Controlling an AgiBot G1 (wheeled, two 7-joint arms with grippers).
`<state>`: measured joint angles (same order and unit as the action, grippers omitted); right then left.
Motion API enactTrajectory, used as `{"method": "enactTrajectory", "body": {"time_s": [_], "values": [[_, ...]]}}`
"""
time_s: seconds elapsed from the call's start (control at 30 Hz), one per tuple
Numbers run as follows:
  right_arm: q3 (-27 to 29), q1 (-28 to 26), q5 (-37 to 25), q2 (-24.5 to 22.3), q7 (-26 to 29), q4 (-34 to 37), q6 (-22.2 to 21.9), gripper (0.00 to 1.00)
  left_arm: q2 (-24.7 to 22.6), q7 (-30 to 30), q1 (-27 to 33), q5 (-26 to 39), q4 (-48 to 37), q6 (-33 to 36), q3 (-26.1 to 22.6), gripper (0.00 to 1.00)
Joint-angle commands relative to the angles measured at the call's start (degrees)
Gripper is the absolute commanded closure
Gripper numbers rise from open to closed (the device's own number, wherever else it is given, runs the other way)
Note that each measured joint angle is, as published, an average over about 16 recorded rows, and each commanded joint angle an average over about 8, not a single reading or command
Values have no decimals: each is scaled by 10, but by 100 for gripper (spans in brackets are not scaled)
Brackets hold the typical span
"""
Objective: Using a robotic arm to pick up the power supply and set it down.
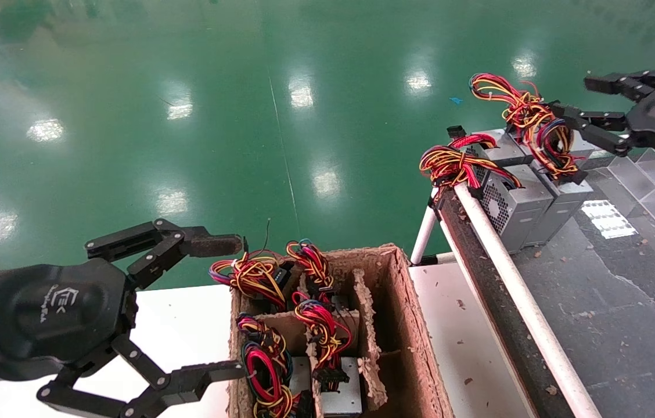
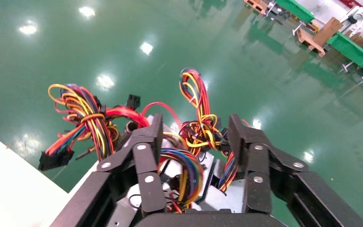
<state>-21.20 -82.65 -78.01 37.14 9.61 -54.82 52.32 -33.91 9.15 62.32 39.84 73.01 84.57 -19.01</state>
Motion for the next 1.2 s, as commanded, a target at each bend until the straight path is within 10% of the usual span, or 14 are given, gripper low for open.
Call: {"method": "enactTrajectory", "body": {"time_s": [0.03, 1.2], "values": [[2, -1, 5, -2, -1, 3, 3, 0, 0, 0, 0, 0, 0, 0, 0, 0], [50, 97, 212, -14, -3, -75, 165, 0, 0, 0, 0, 0, 0, 0, 0, 0]]}}
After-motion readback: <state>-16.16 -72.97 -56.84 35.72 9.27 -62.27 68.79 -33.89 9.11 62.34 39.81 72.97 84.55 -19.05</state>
